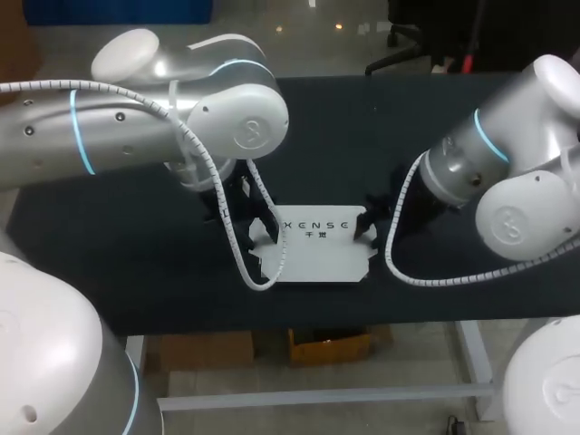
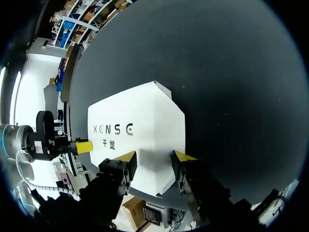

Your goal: Assemble the packaging by folding the flat box into shape, placing the metal phone stand inside, and closing the box properly

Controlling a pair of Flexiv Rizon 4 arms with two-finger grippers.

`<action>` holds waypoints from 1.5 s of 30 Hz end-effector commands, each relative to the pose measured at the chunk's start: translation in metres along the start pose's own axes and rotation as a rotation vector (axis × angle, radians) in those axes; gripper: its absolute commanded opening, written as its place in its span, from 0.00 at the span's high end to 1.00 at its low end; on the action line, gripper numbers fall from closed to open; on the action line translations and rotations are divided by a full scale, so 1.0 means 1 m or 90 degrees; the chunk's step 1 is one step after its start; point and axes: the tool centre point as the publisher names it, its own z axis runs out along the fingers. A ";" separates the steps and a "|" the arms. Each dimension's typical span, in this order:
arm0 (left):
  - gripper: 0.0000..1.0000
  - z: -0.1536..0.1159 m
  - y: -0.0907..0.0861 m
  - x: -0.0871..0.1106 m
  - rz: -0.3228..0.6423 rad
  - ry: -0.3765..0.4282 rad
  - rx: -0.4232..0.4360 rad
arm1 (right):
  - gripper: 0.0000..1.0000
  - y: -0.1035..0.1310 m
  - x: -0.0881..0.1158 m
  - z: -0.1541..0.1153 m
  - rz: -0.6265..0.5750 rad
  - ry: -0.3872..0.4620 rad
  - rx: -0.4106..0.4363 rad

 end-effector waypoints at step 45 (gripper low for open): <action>0.40 0.007 0.004 0.004 0.004 0.131 -0.018 | 0.57 0.002 -0.004 0.007 -0.026 0.122 -0.002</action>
